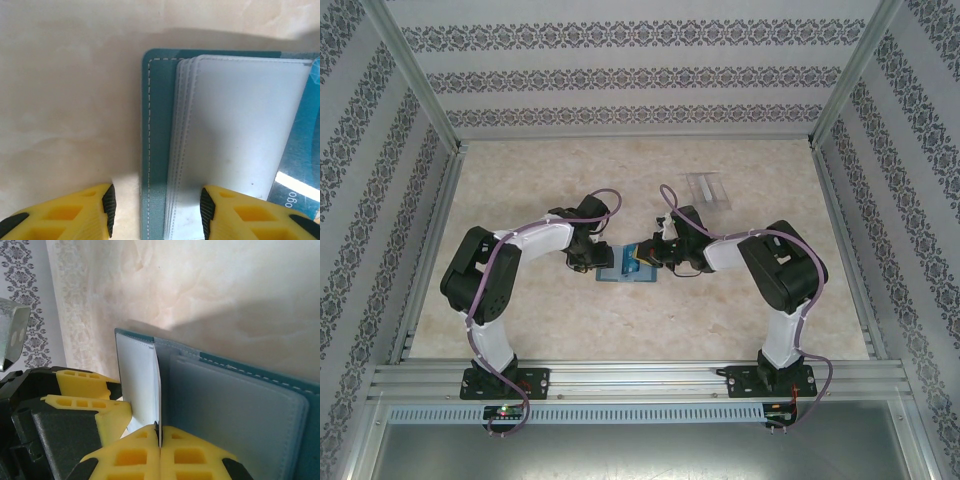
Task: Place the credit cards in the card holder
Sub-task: Insert the credit card into the card slot.
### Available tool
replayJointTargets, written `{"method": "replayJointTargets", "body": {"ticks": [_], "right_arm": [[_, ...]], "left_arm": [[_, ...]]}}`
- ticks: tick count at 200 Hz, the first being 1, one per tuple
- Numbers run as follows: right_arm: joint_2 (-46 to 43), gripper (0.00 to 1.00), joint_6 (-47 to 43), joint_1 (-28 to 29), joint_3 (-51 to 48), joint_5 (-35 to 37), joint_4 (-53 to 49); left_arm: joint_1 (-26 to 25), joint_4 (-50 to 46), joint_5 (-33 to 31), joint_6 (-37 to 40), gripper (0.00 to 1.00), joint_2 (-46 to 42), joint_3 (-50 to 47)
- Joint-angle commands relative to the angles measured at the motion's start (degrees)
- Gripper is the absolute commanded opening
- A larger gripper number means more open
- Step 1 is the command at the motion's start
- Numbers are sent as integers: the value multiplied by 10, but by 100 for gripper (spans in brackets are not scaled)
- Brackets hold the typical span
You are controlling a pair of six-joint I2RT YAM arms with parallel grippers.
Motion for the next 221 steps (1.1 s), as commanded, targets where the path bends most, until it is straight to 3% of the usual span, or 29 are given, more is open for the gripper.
{"method": "replayJointTargets", "body": {"ticks": [1, 60, 221], "right_arm": [[15, 0, 14, 0, -14, 1, 25], [12, 0, 60, 15, -40, 20, 58], [35, 0, 49, 27, -15, 36, 102]], "left_arm": [[-3, 21, 27, -10, 50, 29, 0], [-2, 30, 53, -26, 45, 28, -2], [-2, 42, 76, -23, 46, 22, -21]]}}
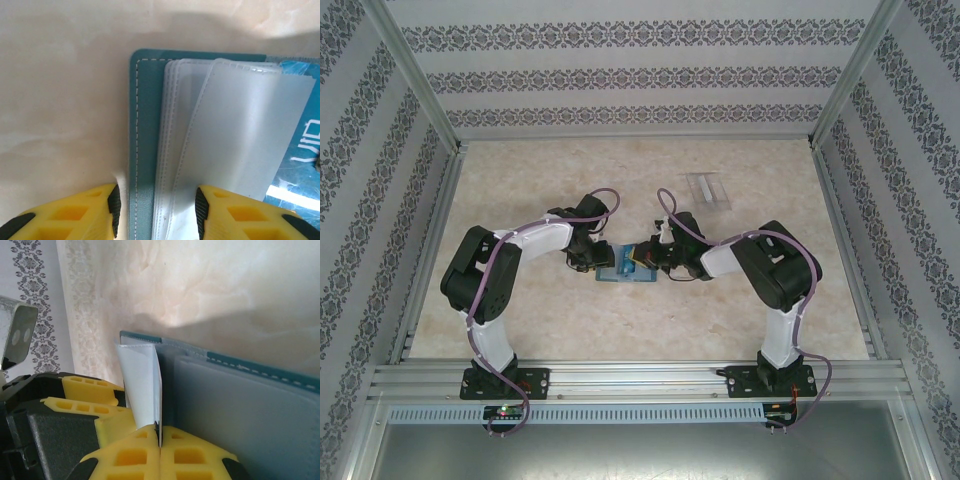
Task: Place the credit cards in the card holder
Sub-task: Insert the credit card into the card slot.
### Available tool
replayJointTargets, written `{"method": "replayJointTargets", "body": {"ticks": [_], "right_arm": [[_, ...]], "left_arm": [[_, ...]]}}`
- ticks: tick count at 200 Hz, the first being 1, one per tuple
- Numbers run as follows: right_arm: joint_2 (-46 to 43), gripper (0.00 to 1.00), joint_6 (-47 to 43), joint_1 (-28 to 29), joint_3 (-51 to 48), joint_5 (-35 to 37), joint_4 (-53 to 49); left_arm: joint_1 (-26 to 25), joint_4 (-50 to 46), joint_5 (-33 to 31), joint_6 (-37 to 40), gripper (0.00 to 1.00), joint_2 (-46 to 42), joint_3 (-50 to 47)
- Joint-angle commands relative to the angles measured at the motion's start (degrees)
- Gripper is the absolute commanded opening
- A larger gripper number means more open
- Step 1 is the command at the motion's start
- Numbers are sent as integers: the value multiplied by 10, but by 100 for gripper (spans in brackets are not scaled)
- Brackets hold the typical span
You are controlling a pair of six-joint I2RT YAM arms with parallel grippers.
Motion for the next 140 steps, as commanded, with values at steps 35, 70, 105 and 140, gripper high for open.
{"method": "replayJointTargets", "body": {"ticks": [35, 70, 105, 140], "right_arm": [[19, 0, 39, 18, 4, -4, 50], [20, 1, 41, 29, -4, 10, 52], [24, 21, 33, 29, 1, 19, 32], [3, 25, 12, 29, -3, 42, -17]], "left_arm": [[4, 25, 66, -28, 52, 19, -17], [42, 81, 136, -71, 53, -11, -53], [50, 91, 155, -69, 50, -19, -61], [50, 102, 157, -72, 44, -8, -72]]}}
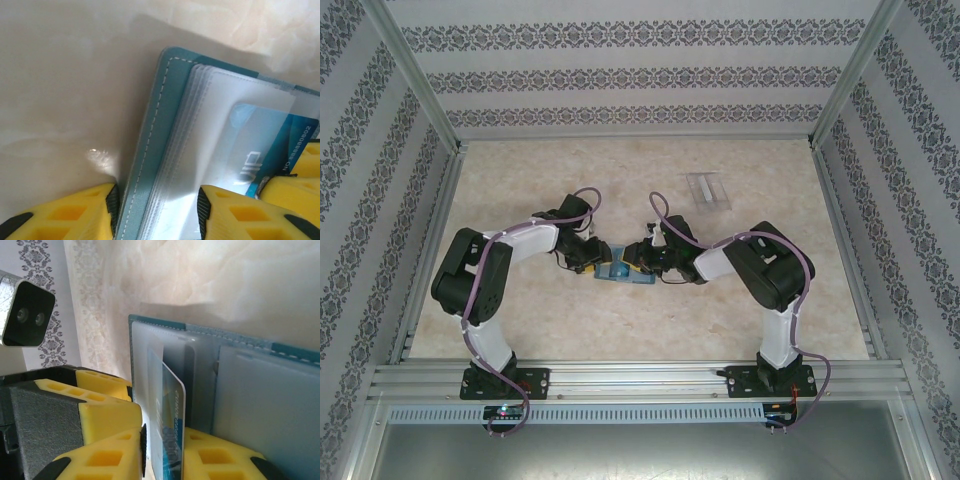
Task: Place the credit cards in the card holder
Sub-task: Insert the credit card into the card slot.
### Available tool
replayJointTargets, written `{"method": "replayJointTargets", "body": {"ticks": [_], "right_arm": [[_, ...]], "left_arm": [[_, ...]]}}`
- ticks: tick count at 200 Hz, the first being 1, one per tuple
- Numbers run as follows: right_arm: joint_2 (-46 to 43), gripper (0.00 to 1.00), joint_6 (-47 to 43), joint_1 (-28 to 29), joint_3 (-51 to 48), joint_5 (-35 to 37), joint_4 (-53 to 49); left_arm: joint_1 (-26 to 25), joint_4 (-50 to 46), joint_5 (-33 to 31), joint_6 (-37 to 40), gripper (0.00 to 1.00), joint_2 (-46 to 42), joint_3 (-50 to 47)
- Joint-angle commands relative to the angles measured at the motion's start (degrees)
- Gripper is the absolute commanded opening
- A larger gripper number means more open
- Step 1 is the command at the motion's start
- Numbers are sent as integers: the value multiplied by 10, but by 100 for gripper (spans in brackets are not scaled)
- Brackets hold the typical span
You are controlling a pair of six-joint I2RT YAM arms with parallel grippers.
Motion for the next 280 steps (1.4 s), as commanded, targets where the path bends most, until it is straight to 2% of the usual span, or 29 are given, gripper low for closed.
{"method": "replayJointTargets", "body": {"ticks": [1, 50, 89, 141, 192, 209, 239, 252, 280], "right_arm": [[-11, 25, -27, 0, -7, 33, -50], [-32, 21, -45, 1, -7, 54, -88], [-44, 23, -56, 5, -2, 77, -111], [-73, 25, -82, 8, -8, 104, -150], [-88, 15, -89, 9, -22, 125, -151], [-92, 8, -89, 8, -25, 120, -147], [-98, 7, -94, 9, -31, 127, -152], [-97, 0, -93, 10, -30, 126, -151], [-87, 0, -89, 12, -32, 141, -140]], "left_arm": [[-6, 24, 39, -12, 43, 15, -15], [-5, 18, 32, -3, 34, 14, -12], [-5, 25, 38, -3, 24, 20, -14], [-6, 31, 41, 0, 20, 26, -19], [-6, 20, 39, 6, 16, 28, -13], [-5, 18, 39, 7, 16, 26, -13], [-6, 20, 41, 7, 15, 28, -12], [-5, 22, 43, 5, 15, 24, -15], [-5, 26, 46, 6, 11, 22, -18]]}}
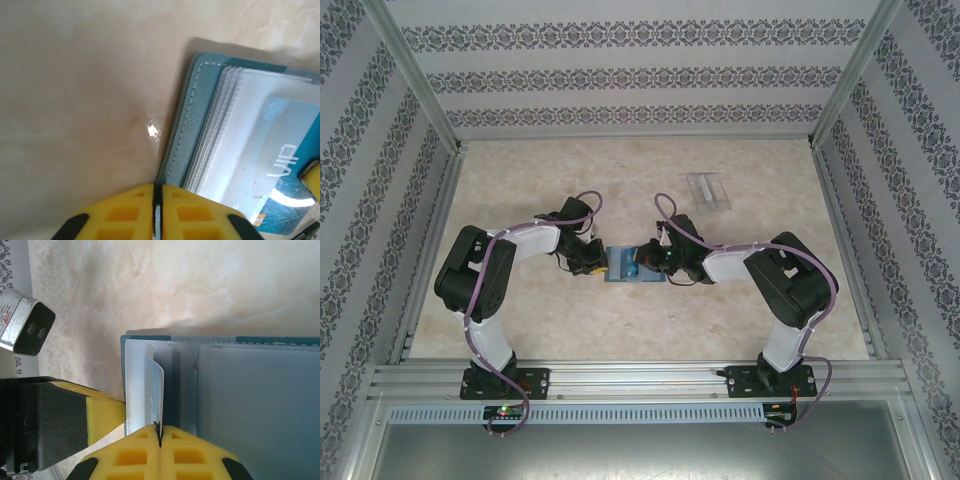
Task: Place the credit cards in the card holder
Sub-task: Insert the credit card into the card slot.
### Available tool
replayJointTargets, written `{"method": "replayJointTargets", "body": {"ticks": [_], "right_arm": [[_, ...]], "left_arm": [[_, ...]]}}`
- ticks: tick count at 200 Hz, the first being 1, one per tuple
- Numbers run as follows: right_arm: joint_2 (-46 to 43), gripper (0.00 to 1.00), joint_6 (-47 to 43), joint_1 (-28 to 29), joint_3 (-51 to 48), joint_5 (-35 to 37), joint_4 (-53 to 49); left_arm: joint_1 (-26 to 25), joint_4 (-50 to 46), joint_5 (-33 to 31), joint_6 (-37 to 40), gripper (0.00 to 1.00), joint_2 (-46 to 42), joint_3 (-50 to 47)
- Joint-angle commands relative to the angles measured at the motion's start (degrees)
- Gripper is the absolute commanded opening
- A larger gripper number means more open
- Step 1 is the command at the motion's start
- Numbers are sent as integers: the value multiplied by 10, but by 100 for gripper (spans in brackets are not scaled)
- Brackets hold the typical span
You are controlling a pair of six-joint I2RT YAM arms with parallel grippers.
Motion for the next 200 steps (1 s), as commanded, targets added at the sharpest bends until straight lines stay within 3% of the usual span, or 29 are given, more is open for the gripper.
{"method": "replayJointTargets", "body": {"ticks": [1, 52, 165, 175, 200], "right_arm": [[7, 0, -7, 7, -14, 31, -6], [18, 0, 11, 16, -15, 64, 23], [63, 0, -2, 47, 27, 39, 7], [55, 9, -14, 46, 27, 48, -8], [28, 15, -37, 39, 24, 60, -38]], "left_arm": [[-5, 13, 16, 6, 11, 6, -13], [-5, 23, 20, 3, 9, 1, -27], [-5, 31, 20, 2, 8, -3, -33], [-5, 31, 19, 4, 8, -3, -33], [-5, 24, 17, 6, 8, -1, -30]]}}
